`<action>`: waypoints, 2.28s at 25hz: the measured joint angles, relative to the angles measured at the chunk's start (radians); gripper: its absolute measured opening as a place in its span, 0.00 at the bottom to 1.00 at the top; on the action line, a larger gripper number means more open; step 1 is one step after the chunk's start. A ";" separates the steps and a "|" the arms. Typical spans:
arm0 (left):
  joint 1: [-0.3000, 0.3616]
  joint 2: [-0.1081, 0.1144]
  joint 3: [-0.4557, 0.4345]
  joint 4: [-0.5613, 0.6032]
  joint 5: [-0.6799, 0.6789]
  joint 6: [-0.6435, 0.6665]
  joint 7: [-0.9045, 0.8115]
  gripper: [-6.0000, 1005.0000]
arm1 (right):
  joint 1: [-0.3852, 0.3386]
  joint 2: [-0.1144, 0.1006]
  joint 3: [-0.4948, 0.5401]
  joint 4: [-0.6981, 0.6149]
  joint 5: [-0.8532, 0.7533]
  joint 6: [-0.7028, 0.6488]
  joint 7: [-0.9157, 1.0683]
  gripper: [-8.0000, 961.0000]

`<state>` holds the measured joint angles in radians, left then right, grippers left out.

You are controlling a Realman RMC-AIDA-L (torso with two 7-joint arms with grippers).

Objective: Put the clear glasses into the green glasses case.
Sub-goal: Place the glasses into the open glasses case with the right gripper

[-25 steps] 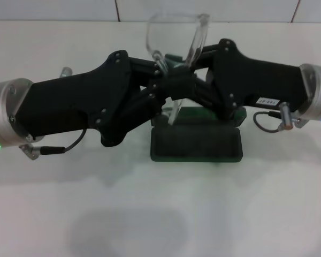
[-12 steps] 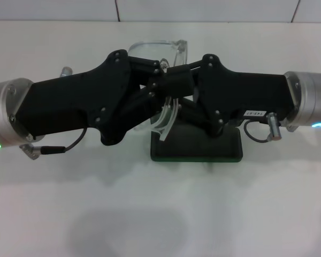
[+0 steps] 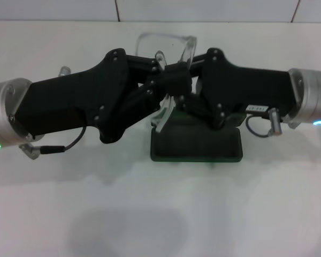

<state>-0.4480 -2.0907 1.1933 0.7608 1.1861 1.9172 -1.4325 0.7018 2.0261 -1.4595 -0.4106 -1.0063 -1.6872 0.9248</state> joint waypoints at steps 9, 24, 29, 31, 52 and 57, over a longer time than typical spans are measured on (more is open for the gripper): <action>-0.001 0.002 -0.012 0.000 -0.002 -0.001 0.003 0.05 | -0.028 0.002 0.043 -0.005 0.031 0.004 -0.021 0.12; -0.006 0.000 -0.017 -0.025 -0.002 -0.057 0.014 0.05 | -0.014 0.002 0.031 -0.005 0.038 0.016 -0.028 0.12; -0.008 0.000 -0.017 -0.028 -0.003 -0.081 0.014 0.05 | -0.011 0.002 0.022 -0.005 0.038 0.022 -0.027 0.12; -0.007 0.000 -0.017 -0.028 -0.010 -0.085 0.014 0.05 | -0.010 0.002 0.020 -0.006 0.038 0.027 -0.028 0.12; -0.011 0.002 -0.017 -0.042 -0.022 -0.096 0.028 0.05 | -0.011 0.002 0.019 -0.014 0.038 0.028 -0.027 0.12; -0.010 0.002 -0.017 -0.042 -0.022 -0.097 0.028 0.05 | -0.018 0.002 0.019 -0.014 0.038 0.028 -0.031 0.12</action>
<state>-0.4580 -2.0891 1.1765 0.7187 1.1642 1.8207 -1.4050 0.6840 2.0279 -1.4403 -0.4250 -0.9679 -1.6596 0.8937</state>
